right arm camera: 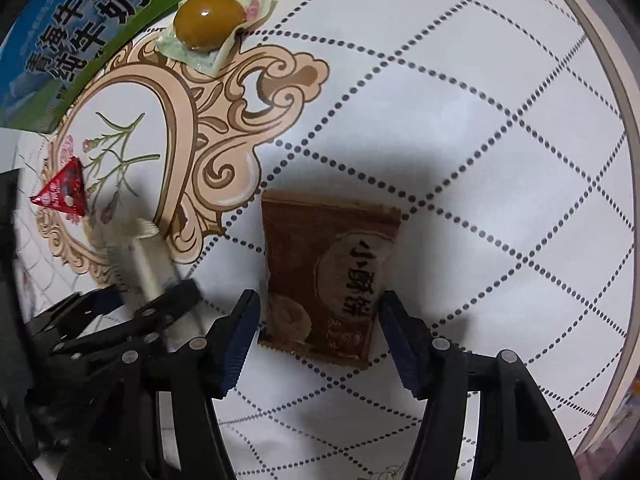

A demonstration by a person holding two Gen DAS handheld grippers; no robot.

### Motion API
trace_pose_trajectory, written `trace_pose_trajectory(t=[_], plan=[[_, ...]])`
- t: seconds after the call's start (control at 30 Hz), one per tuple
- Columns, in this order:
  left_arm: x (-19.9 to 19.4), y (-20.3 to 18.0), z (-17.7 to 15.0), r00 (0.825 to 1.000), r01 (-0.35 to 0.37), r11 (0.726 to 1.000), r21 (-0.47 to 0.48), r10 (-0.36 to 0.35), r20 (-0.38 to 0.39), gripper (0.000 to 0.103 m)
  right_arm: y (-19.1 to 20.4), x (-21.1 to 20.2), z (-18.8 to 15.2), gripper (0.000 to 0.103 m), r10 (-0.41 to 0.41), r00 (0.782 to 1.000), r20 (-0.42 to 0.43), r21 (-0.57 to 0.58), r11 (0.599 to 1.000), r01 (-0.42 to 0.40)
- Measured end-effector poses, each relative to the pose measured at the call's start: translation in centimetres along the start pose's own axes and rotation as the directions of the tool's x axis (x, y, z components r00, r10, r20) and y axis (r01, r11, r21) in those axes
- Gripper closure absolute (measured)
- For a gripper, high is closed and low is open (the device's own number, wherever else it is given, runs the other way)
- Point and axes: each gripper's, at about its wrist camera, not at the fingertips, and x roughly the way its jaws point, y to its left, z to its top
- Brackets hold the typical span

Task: Organize snacks
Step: 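Grasp the white Franzzi cookie packet with left tool while right tool grasps the brown packet, then carry both packets into the cardboard box and open both tools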

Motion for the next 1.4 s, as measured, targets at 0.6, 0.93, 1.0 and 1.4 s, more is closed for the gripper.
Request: trace_pose_trajectory(t=[0.6,0.93,1.0,1.4], plan=[[-3.4,3.8,-0.1,0.999,0.017,0.998,-0.056,-0.015,0.038,0.047,5.5,1.0,-1.9,0.044,-0.075,0.993,0.087,-0.042,0.996,0.079],[-18.8,4.9,3.8,0.953,0.192,0.981,0.007,-0.188,0.239,0.047,9.6,-10.2,2.0,0.044,0.132,0.973,0.188,-0.106,0.988,-0.113],[-22.3,5.1,6.0,0.936,0.214,0.976,0.029,-0.214,0.281,0.046,10.7,-13.3,3.7,0.044,0.163,0.959,0.230,-0.132,0.982,-0.135],[-23.0,9.2,21.8,0.970,0.093,0.995,-0.027,-0.085,0.227,0.046,15.6,-21.0,21.4,0.044,0.050,0.943,0.328,-0.224,0.974,0.026]])
